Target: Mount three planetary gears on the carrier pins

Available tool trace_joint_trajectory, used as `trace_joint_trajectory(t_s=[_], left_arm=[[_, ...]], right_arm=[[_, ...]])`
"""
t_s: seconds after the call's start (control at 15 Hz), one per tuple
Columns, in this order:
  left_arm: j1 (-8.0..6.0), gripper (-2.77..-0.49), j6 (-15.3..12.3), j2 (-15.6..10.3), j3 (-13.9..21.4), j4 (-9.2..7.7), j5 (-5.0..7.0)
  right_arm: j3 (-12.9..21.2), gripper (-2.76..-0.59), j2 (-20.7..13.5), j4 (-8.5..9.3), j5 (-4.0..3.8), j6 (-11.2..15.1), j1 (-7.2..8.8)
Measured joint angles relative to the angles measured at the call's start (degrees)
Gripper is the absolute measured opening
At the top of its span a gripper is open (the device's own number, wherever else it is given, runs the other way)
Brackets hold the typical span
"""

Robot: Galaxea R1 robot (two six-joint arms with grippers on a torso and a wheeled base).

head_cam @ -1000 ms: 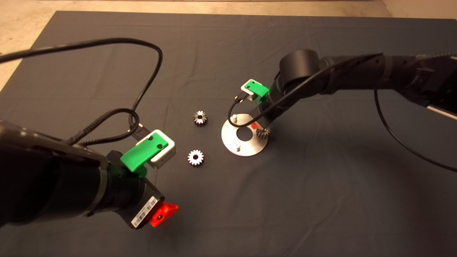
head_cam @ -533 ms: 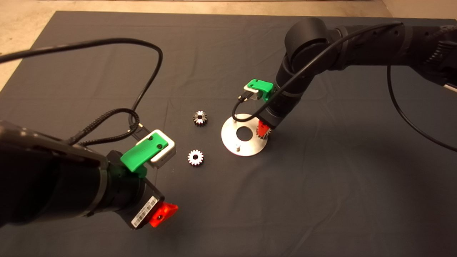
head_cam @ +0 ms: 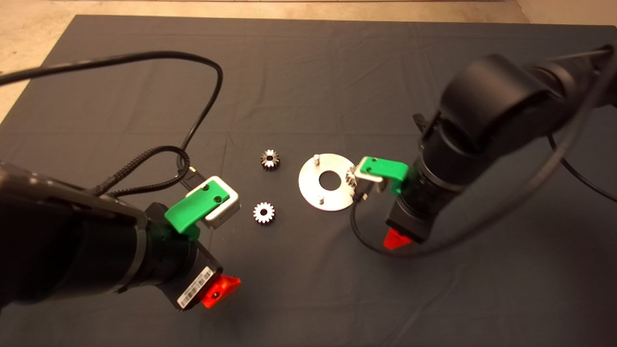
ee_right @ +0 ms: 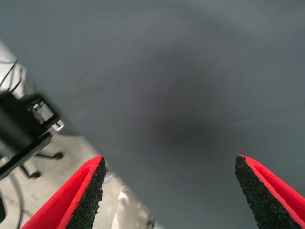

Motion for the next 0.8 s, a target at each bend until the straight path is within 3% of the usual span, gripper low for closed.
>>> trace_joint_trajectory(t_s=[0.13, 0.47, 0.67, 0.8], left_arm=[[-0.02, -0.49, 0.6, 1.3, -0.1, 0.00, 0.02], [-0.02, -0.49, 3.5, 6.7, -2.3, 0.01, -0.06], [-0.02, -0.49, 7.6, 8.2, -6.6, 0.01, 0.08], [-0.02, -0.49, 9.9, 10.8, -9.2, 0.01, 0.13]], right_arm=[[3.2, -1.36, -1.0, 0.67, 0.26, 3.1, 0.02], [9.6, -1.36, -4.6, 1.20, 0.01, 7.6, 0.29], [12.2, -1.36, -6.0, 1.86, 0.02, 9.5, 0.29], [13.2, -1.36, -6.8, 1.97, 0.02, 10.1, 0.24]])
